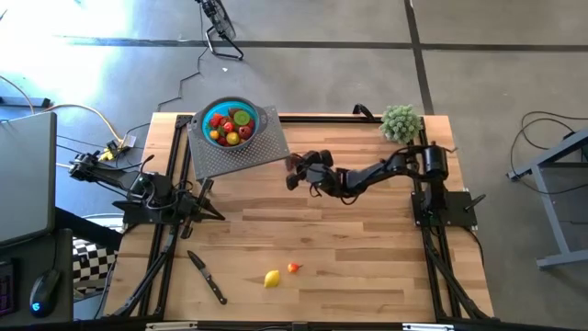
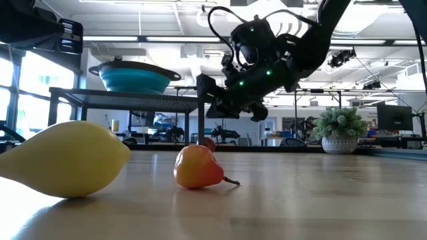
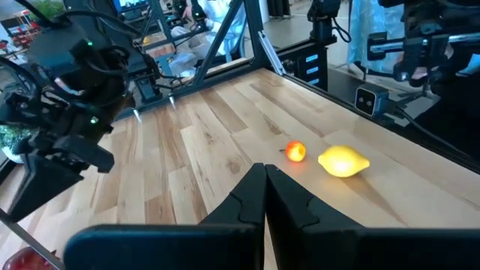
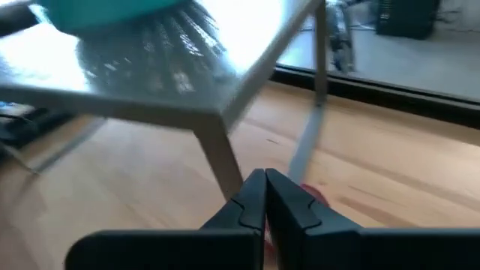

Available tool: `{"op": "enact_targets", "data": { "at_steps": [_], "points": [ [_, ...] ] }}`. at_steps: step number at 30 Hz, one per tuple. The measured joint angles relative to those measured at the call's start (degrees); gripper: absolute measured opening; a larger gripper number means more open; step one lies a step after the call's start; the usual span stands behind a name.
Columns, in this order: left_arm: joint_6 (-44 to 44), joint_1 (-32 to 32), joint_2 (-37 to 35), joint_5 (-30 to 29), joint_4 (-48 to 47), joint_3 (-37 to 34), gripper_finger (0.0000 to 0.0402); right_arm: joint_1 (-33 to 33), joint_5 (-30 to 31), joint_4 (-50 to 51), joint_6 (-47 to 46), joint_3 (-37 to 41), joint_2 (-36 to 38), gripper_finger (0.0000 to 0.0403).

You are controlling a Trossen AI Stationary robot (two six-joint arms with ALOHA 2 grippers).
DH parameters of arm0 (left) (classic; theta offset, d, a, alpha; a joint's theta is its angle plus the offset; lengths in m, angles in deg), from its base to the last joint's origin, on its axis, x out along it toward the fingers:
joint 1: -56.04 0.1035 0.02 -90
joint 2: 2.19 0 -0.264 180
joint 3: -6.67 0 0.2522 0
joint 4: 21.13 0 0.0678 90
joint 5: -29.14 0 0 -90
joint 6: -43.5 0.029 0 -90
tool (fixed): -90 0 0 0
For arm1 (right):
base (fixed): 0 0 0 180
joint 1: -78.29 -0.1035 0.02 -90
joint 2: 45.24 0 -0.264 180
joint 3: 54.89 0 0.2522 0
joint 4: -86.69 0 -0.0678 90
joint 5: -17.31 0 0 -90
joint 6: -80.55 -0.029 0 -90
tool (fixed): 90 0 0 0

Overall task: Pick & Place Fruit
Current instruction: Put the red pomegranate into the blue strainer bowl on the shelf

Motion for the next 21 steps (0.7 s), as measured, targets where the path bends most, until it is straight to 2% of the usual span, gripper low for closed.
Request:
{"op": "enact_targets", "data": {
  "at_steps": [4, 18, 21],
  "points": [
    [0.0, 0.0, 0.0, 0.0, 0.0, 0.0, 0.0, 1.4, -7.2, -5.6, 1.5, 0.0, -1.7, 0.0002],
    [-0.3, 0.0, 0.0, 0.0, -0.8, 0.0, 0.0, 1.3, -26.1, -8.0, 3.1, 0.0, -1.9, 0.0002],
    [-0.3, 0.0, 0.0, 0.0, -0.8, 0.0, 0.0, 1.1, -25.7, -7.6, 3.1, 0.0, -1.9, 0.0002]
  ]
}}
